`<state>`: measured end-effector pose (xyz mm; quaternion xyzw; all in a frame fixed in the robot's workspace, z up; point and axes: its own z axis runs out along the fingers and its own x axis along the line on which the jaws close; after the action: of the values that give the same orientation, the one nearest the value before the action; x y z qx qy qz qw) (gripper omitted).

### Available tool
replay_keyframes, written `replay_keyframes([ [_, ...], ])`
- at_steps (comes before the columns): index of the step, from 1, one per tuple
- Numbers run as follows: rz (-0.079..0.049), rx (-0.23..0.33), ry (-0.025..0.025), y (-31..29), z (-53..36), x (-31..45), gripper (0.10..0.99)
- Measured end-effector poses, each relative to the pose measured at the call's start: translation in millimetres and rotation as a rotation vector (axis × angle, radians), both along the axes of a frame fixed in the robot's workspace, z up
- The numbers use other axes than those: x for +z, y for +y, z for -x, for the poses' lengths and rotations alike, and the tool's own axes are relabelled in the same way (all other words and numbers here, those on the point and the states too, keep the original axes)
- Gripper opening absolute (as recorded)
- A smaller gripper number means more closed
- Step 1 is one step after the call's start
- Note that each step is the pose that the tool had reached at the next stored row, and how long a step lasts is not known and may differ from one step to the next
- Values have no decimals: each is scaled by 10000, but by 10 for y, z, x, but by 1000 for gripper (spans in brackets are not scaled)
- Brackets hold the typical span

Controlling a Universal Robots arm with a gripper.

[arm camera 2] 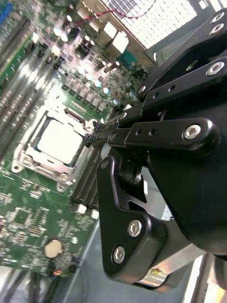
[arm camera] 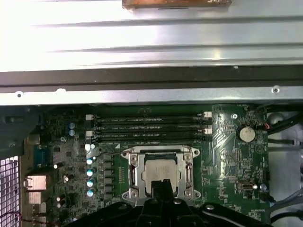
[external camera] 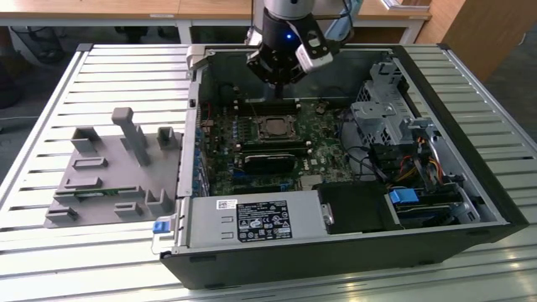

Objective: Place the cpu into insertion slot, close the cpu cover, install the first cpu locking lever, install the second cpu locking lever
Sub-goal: 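Install the first cpu locking lever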

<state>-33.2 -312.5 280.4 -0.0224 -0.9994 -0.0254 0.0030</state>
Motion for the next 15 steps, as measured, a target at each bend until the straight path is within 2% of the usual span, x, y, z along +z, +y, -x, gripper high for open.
replay_keyframes([
  [2, -171, 41, -14, 0, 11, -6, 118],
  [3, -194, 52, -25, 0, 28, -9, 118],
  [8, -197, 89, -41, 0, 147, -32, 118],
  [13, -197, 389, -40, 0, 178, -79, 118],
  [15, -196, 405, -48, -1, 219, -88, 118],
])
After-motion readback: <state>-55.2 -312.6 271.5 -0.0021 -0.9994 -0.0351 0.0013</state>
